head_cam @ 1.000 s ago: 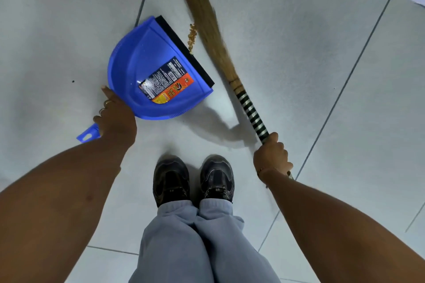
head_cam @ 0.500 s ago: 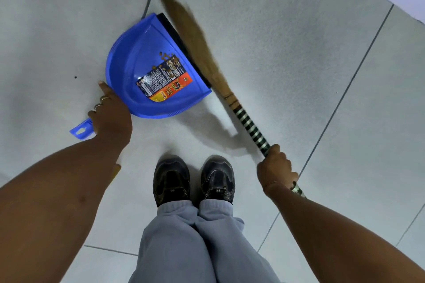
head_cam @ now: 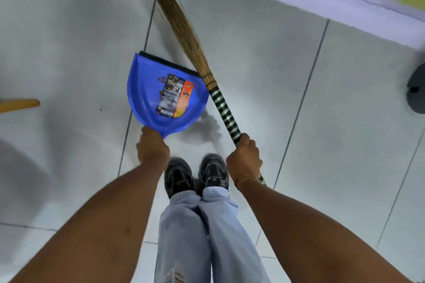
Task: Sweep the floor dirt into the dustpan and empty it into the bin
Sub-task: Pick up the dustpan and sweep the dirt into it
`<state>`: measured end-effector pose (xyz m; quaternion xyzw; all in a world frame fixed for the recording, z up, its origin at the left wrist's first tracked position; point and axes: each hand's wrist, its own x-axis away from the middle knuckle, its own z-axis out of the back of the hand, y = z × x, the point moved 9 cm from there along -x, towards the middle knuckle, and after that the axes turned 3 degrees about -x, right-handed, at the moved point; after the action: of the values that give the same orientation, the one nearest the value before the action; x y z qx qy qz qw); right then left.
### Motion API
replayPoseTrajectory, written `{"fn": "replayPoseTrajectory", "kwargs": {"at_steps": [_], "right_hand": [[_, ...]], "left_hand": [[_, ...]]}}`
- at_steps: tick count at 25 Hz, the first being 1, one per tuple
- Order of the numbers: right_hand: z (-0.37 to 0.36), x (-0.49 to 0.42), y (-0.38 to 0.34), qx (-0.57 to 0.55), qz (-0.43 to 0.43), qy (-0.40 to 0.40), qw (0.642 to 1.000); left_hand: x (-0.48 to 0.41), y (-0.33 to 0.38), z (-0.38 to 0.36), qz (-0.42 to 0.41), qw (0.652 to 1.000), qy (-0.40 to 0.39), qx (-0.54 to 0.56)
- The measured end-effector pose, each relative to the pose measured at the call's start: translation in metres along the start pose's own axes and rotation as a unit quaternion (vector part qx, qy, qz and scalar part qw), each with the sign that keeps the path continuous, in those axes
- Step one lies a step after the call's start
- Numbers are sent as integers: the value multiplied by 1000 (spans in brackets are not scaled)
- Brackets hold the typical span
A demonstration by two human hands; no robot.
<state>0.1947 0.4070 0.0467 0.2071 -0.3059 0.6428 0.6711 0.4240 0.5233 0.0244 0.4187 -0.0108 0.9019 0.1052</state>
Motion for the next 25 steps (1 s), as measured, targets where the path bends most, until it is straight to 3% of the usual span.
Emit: {"fn": "replayPoseTrajectory", "kwargs": {"at_steps": [6, 10, 13, 20, 25], "right_hand": [[137, 7, -3, -24, 49, 55, 997], [239, -40, 70, -54, 15, 74, 996], [295, -81, 149, -96, -26, 39, 994], [416, -175, 338, -70, -52, -37, 995], [434, -215, 436, -87, -106, -74, 988]], "left_hand": [[90, 67, 50, -5, 1000, 15, 20], [139, 147, 68, -55, 998, 42, -8], [166, 213, 57, -69, 995, 69, -35], [270, 436, -82, -92, 993, 53, -46], [340, 599, -196, -243, 962, -7, -125]]}}
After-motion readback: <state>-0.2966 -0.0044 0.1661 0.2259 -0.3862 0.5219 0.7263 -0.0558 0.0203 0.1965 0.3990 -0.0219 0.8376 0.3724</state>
